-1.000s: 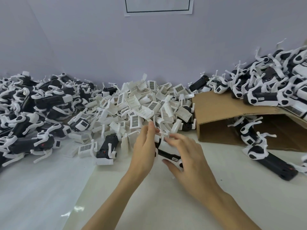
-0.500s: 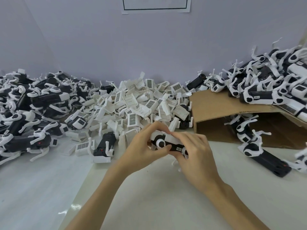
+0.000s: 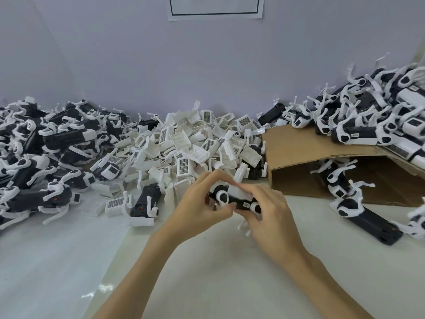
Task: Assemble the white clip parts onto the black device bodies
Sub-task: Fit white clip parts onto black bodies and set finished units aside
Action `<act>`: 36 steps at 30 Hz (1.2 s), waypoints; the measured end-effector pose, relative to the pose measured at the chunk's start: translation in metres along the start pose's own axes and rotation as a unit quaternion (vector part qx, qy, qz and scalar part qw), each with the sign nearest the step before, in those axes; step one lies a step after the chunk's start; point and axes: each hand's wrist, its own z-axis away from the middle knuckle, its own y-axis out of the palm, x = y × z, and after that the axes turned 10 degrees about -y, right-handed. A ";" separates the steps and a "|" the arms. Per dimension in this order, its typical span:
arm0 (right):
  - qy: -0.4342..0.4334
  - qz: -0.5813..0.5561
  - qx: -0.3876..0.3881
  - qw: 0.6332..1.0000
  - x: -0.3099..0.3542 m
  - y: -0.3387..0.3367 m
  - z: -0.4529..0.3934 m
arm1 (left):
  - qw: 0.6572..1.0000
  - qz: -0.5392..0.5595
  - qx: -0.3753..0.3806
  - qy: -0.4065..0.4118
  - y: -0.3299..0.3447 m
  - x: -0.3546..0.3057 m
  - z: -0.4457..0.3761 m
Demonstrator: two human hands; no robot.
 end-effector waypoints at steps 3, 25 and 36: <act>-0.008 0.013 0.004 1.000 0.001 0.001 0.000 | 1.000 -0.001 -0.007 0.005 0.001 0.001 0.000; -0.019 -0.047 0.004 0.999 -0.005 -0.014 -0.004 | 0.999 0.008 -0.009 -0.046 -0.007 0.000 0.002; -0.015 -0.063 0.088 0.994 -0.008 -0.015 -0.002 | 0.999 -0.014 0.042 -0.012 -0.013 0.005 0.000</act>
